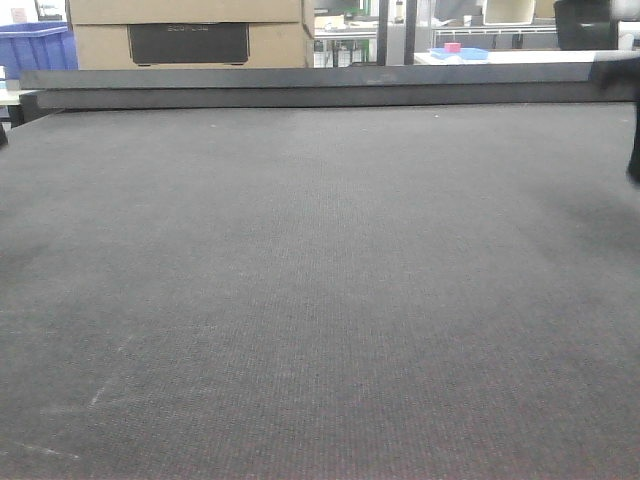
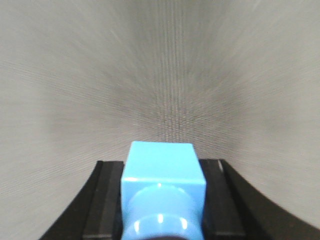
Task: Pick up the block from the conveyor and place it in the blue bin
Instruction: 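Lift both held blocks up off the conveyor belt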
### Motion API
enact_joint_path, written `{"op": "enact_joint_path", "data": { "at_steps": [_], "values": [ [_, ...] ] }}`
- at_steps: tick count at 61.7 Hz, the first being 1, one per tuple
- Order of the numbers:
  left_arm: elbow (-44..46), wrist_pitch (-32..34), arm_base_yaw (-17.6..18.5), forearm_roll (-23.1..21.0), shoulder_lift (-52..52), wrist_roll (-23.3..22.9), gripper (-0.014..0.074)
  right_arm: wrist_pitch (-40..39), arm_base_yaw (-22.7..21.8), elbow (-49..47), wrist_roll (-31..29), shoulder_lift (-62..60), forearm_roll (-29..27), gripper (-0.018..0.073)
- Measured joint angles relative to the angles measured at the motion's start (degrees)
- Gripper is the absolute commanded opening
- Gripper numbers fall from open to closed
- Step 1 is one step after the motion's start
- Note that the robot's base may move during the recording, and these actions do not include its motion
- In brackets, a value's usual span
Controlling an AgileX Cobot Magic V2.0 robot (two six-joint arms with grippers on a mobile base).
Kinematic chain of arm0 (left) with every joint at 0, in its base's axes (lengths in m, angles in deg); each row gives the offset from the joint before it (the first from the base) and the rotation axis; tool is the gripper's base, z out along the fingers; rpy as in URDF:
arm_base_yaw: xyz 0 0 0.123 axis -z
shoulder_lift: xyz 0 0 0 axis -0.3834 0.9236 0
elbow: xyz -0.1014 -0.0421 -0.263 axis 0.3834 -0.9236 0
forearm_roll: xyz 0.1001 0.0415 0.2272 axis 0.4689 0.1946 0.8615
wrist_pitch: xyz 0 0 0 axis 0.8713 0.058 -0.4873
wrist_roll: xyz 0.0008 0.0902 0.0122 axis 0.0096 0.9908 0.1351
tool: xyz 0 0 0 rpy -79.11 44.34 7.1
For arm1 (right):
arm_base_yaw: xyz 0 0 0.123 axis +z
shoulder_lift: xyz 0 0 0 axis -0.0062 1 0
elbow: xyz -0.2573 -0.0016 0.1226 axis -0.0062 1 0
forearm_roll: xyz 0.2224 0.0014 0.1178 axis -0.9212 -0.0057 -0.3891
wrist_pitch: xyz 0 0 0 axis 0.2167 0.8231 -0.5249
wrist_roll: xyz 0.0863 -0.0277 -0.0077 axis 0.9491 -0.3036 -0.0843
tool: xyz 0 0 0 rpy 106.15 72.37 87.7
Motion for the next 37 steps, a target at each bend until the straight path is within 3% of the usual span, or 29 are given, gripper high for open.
{"op": "enact_joint_path", "data": {
  "at_steps": [10,37],
  "values": [
    [-3.0,5.8,0.0,-3.5,-7.8,4.6,-0.0111,-7.0,0.0,3.4,-1.3,-7.8,0.0,-0.0162],
    [-28.0,40.4,0.0,-14.1,-35.9,5.8,-0.0111,-36.3,0.0,32.7,-1.5,-32.7,0.0,-0.0162]
  ]
}}
